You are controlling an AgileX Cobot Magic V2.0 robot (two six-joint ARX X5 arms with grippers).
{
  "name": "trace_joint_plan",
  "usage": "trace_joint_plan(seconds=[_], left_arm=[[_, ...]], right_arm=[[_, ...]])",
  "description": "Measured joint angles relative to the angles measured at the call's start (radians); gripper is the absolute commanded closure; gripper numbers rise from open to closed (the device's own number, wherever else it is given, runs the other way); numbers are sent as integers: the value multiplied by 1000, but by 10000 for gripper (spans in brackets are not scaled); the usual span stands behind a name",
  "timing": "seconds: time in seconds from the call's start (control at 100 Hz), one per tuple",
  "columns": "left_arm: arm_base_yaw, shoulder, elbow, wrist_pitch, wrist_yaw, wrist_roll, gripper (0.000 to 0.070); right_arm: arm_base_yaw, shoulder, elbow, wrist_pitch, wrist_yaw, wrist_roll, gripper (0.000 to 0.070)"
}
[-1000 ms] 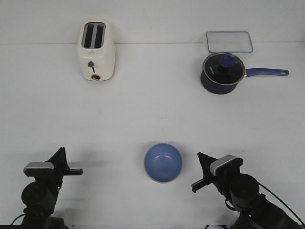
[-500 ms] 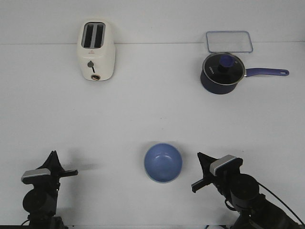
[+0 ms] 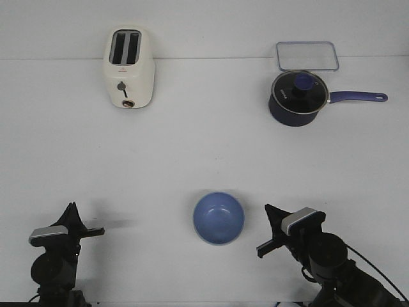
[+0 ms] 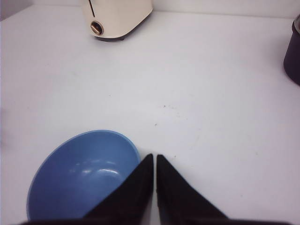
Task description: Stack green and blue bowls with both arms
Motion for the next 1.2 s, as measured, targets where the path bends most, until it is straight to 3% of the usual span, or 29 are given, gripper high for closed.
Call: trace_joint_plan(seconds=[0.31, 0.39, 0.52, 0.68, 0.83, 0.95, 1.2], left_arm=[[0, 0, 0, 0, 0, 0, 685], [0, 0, 0, 0, 0, 0, 685], [0, 0, 0, 0, 0, 0, 685], [0, 0, 0, 0, 0, 0, 685], [0, 0, 0, 0, 0, 0, 685], [0, 0, 0, 0, 0, 0, 685], [0, 0, 0, 0, 0, 1, 685]], right_arm=[[-2, 0, 0, 0, 0, -1, 686], [-31, -14, 0, -4, -6, -37, 687], [-194, -84, -25, 6, -72, -128, 686], [-518, -229, -152, 82, -185, -228, 686], [-770, -361, -319, 180, -231, -260, 687], [-833, -428, -427, 221, -263, -266, 686], [-838, -485, -551, 280, -263, -274, 687]])
